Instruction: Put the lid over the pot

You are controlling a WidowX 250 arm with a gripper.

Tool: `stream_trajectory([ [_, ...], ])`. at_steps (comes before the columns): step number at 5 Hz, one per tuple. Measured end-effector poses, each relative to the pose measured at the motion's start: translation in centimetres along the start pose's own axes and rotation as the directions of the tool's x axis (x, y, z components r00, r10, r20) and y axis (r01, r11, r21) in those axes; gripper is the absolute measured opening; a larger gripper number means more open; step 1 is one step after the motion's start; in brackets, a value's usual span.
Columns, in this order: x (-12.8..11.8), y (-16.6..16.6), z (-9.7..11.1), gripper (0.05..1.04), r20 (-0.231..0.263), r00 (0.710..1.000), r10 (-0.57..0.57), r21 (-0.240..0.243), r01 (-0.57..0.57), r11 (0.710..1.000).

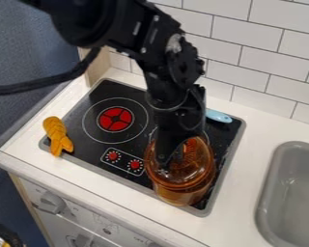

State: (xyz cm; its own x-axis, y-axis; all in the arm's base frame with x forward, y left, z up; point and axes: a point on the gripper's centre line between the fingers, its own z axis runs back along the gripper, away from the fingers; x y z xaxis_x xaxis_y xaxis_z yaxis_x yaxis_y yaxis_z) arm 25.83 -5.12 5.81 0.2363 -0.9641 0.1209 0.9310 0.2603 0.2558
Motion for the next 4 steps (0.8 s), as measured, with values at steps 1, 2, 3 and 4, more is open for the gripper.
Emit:
stream_trajectory([
  [1,0.4,0.2,-0.6,0.381,-0.012,1.000,0.002,-0.020,-0.002,1.000],
  [2,0.6,0.2,-1.3,0.381,-0.035,0.999,-0.001,-0.044,-0.001,0.999],
  [3,0.5,0.3,-1.6,0.381,-0.057,0.998,0.003,-0.062,-0.007,0.998],
  [4,0.7,0.3,-1.7,0.421,-0.080,0.997,-0.013,-0.080,0.006,0.997],
])
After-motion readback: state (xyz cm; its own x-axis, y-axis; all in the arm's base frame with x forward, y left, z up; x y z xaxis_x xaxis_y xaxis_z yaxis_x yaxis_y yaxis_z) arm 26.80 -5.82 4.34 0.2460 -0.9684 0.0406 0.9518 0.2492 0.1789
